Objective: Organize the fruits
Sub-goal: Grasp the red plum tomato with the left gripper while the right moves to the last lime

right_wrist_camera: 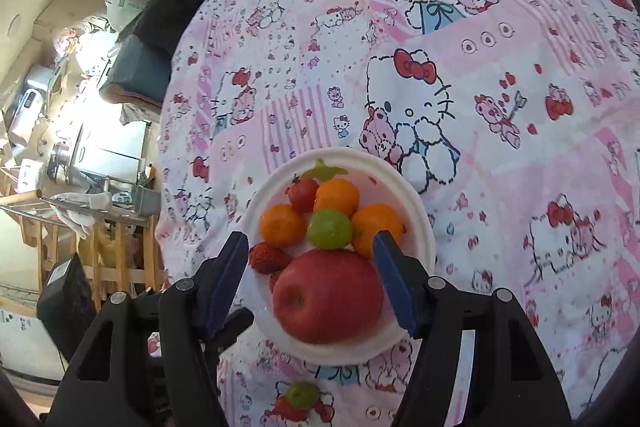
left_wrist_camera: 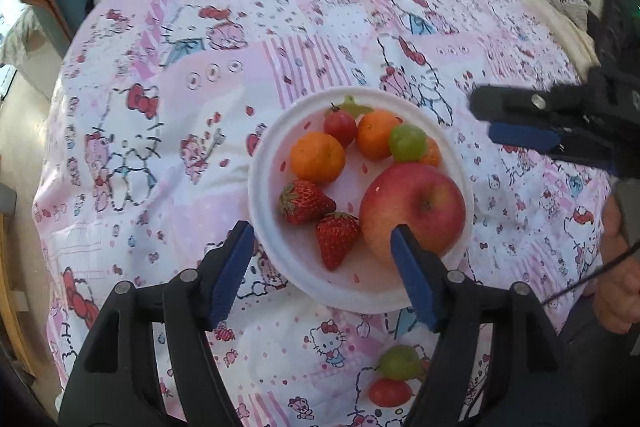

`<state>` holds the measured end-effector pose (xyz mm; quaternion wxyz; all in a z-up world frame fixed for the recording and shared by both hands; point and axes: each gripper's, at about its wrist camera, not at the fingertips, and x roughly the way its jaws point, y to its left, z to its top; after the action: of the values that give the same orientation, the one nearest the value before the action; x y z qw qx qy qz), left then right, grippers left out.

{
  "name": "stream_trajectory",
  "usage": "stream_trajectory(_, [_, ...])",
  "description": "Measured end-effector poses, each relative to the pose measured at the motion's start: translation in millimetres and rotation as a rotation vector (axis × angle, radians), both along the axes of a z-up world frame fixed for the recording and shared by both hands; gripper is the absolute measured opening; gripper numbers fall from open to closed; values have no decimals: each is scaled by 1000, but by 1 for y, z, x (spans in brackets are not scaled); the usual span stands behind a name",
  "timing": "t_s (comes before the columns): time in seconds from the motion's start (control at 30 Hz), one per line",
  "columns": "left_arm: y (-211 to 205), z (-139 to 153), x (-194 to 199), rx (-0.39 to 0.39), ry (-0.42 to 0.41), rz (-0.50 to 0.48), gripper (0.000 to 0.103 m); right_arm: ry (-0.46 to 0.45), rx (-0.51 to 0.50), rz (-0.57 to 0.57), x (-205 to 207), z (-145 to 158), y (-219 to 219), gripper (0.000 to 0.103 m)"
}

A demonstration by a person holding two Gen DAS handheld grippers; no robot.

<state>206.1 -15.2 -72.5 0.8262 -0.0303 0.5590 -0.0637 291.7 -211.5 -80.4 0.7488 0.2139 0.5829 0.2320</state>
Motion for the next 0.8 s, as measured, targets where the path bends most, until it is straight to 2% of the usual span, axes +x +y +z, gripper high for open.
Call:
stream_trajectory(0.13, [8,12,-9,-17,-42,30,68,-66,-38,-30,-19,18,-5,68])
stream_trajectory(0.43, [21,39,-38,40,-152,51,68,-165,-37,-63,-70,47,-16,68])
stream_trajectory(0.63, [36,47,-58,27,-165,96,68,-213,-67,-65,-101,53,-19,68])
stream_trajectory(0.8, [42,39,-73,-27,-121,112,68,-231,-90,-67,-127,50,-22,68])
